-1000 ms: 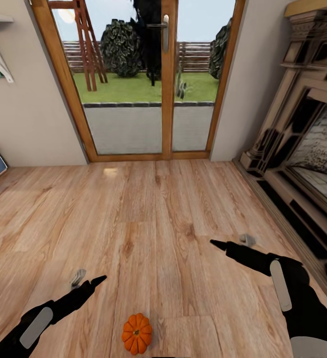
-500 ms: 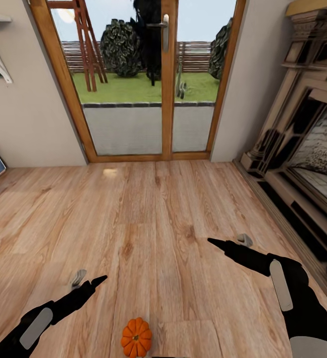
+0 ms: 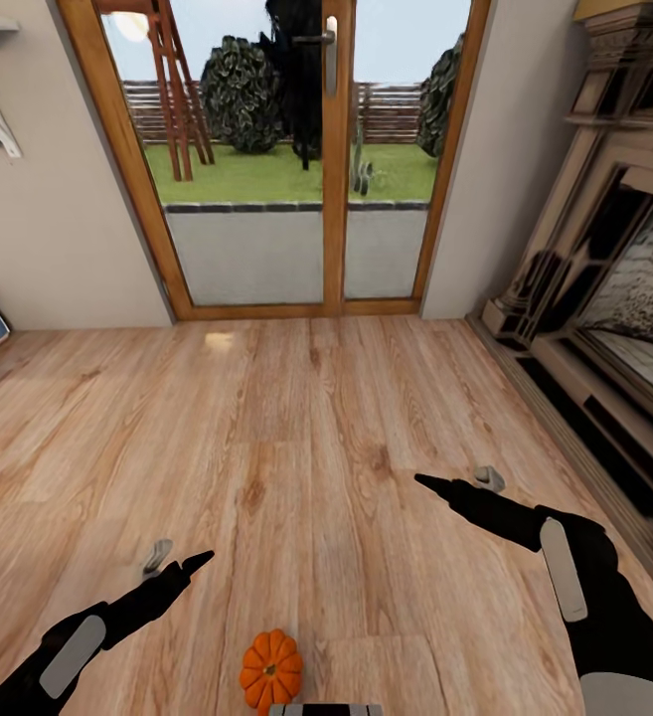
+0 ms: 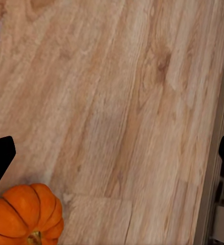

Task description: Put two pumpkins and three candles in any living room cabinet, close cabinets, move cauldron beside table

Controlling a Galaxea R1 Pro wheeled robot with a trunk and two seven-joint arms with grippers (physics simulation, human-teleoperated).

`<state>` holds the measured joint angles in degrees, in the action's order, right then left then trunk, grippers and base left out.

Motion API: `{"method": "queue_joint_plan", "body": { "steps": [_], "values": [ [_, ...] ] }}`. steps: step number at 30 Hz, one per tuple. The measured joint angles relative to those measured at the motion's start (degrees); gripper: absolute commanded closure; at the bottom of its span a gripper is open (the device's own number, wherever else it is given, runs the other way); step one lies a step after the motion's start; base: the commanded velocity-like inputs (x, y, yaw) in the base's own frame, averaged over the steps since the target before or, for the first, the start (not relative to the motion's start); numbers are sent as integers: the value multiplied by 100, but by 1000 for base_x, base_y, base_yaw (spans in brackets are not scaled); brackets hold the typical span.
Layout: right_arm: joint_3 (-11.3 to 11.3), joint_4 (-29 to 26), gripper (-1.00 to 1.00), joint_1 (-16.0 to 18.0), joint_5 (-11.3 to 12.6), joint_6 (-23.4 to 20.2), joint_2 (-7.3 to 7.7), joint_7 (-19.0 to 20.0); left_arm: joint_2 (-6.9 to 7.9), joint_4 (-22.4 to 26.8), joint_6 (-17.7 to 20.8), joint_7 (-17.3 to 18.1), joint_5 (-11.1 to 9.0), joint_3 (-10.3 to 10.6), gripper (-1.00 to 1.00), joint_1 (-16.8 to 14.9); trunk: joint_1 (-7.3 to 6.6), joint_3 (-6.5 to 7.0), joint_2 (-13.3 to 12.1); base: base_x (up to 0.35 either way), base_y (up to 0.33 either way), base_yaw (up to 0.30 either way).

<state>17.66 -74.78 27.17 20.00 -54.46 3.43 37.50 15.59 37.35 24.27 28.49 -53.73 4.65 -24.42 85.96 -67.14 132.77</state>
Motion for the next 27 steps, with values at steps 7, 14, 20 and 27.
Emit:
{"method": "queue_joint_plan", "body": {
  "steps": [7, 14, 20, 27],
  "values": [
    [19, -42, -100, 2, 8, -75, 9, 308, 0, -7, 35, 10, -9, -2, -100, -7, 154, -126, 281, 0, 0, 0],
    [28, -38, -100, -3, 18, -201, 14, 463, 0, -9, 59, 6, -15, -3, -100, -7, 308, -251, 562, 0, 0, 0],
    [35, -31, -100, -3, 20, -227, 24, 688, -8, -9, 61, -12, -15, -8, -100, -7, 439, -359, 802, 0, 0, 0],
    [33, -33, -100, -4, 23, -336, 19, 775, -16, -17, 63, -17, -20, -2, -100, -8, 575, -489, 1046, 0, 0, 0]
  ]
}}
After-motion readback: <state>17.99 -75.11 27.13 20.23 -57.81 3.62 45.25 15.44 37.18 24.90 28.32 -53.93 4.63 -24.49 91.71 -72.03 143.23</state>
